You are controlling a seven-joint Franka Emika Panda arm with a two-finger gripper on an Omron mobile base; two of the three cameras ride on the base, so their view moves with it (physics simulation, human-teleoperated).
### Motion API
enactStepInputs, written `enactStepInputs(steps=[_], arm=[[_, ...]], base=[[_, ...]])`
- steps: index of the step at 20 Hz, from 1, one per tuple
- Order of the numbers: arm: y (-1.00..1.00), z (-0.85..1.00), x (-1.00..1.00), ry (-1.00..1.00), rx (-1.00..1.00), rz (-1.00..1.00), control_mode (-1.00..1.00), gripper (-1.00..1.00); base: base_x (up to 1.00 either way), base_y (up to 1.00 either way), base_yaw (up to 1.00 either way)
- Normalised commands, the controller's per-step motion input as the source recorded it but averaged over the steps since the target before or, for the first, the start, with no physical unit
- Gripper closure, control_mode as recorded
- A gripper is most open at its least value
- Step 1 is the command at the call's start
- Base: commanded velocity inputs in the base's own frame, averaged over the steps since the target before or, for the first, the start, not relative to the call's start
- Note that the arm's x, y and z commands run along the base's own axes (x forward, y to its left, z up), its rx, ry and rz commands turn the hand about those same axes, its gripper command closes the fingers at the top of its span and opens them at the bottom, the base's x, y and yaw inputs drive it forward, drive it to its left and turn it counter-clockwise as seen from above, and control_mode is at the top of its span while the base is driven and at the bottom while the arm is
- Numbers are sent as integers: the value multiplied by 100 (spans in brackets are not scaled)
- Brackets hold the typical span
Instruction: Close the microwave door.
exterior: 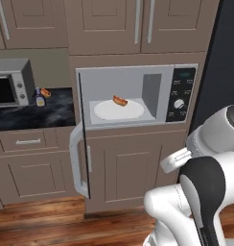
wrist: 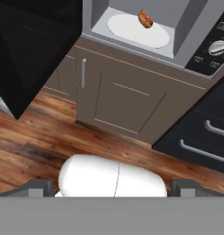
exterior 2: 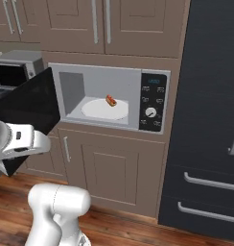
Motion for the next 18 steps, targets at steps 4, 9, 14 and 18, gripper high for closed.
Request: enactStepInputs(steps=[4,9,14,18], arm=[[0,0,0,0,0,0,100,-100],[8,0,0,-6,0,0,-100,-100],[91,42,4,-33,0,-1,-100,-100],[100,60,-5,-42,0,0,-100,-100]], base=[[23,11,-2],[1,3,-1],[0,0,0],[0,0,0]])
